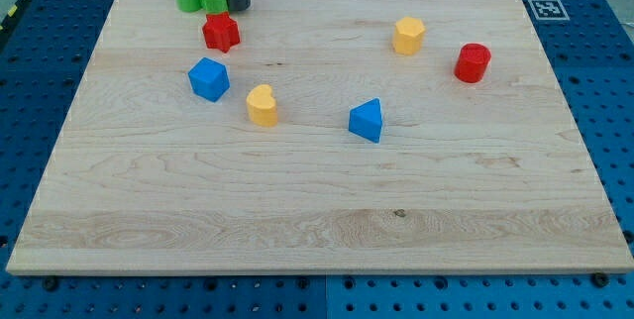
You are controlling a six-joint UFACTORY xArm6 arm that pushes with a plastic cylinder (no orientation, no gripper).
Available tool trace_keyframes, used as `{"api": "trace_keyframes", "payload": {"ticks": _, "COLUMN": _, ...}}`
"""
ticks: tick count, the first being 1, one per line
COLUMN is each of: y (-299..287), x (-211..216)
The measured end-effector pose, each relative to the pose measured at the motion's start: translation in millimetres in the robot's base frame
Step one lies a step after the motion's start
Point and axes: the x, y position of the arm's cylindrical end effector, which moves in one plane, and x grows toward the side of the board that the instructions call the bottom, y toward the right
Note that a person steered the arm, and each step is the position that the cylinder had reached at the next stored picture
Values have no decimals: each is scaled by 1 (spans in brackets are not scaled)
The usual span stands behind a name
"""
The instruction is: Push the red star towards the top center
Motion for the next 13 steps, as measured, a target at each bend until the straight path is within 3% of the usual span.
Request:
{"api": "trace_keyframes", "payload": {"ticks": 2, "y": -38, "x": 0}}
{"api": "trace_keyframes", "payload": {"ticks": 7, "y": -13, "x": 55}}
{"api": "trace_keyframes", "payload": {"ticks": 13, "y": -29, "x": 59}}
